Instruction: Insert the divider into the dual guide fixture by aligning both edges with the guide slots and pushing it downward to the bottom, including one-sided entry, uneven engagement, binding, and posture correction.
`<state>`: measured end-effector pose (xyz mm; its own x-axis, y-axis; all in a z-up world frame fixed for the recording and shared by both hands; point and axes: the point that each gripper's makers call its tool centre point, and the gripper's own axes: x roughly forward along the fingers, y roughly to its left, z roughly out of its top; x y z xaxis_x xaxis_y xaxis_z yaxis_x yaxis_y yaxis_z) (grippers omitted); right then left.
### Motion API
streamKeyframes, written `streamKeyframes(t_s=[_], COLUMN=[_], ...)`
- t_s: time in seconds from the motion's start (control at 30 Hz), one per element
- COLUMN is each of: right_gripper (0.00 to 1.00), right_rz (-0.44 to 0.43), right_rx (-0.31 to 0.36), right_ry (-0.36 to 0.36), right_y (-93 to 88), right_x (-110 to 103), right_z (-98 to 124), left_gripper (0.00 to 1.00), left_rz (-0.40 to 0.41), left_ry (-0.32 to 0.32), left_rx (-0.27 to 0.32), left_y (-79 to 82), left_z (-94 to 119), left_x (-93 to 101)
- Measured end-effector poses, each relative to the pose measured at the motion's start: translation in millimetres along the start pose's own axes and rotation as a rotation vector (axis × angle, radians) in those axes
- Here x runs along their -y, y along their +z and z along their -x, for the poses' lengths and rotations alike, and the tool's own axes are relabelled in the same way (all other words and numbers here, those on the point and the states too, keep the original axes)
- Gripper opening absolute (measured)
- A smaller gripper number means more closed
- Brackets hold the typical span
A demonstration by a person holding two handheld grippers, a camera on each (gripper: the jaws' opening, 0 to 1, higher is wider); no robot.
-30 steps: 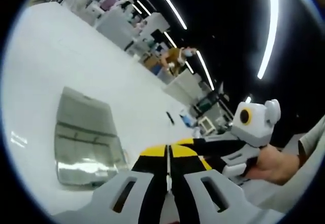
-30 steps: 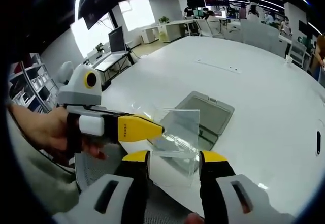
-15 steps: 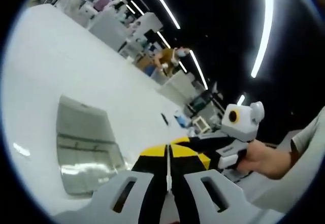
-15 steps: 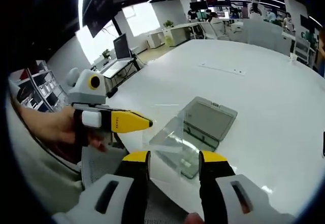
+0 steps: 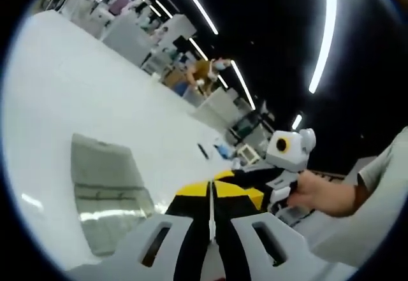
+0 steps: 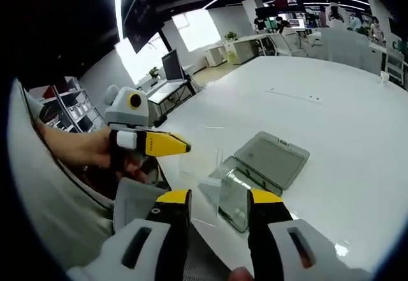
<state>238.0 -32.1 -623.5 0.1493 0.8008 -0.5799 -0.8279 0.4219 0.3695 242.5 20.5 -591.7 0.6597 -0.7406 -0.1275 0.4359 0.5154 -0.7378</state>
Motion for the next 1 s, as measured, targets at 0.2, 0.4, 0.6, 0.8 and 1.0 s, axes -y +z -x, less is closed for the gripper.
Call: streamKeyframes(t_s=[0.2, 0.4, 0.6, 0.8, 1.0], right_gripper=[0.29, 0.28, 0.26, 0.24, 0.24], right_rz=[0.006, 0.002, -0.003, -0.021, -0.027], right_rx=[0.03, 0.043, 0.037, 0.05, 0.052], right_ry=[0.088, 0.147, 0.193, 0.231, 0.273], right_y=[9.0, 13.2, 10.7, 10.0, 13.2], right_x=[-6.4, -8.3, -8.9, -7.2, -9.3], right_z=[5.3, 11.2, 15.0, 19.0, 23.4], left_gripper=[0.0, 0.0, 0.0, 0.0, 0.0], left_rz=[-0.019, -0.018, -0.03, -0.038, -0.043], left_ry=[-0.018, -0.034, -0.055, -0.072, -0.088], left_rx=[-0.004, -0.004, -0.018, -0.04, -0.05], left_y=[6.7, 8.9, 7.2, 3.5, 5.4], left_z=[1.5, 3.8, 1.9, 0.2, -2.5], left_x=[5.6, 10.0, 16.5, 20.6, 26.0])
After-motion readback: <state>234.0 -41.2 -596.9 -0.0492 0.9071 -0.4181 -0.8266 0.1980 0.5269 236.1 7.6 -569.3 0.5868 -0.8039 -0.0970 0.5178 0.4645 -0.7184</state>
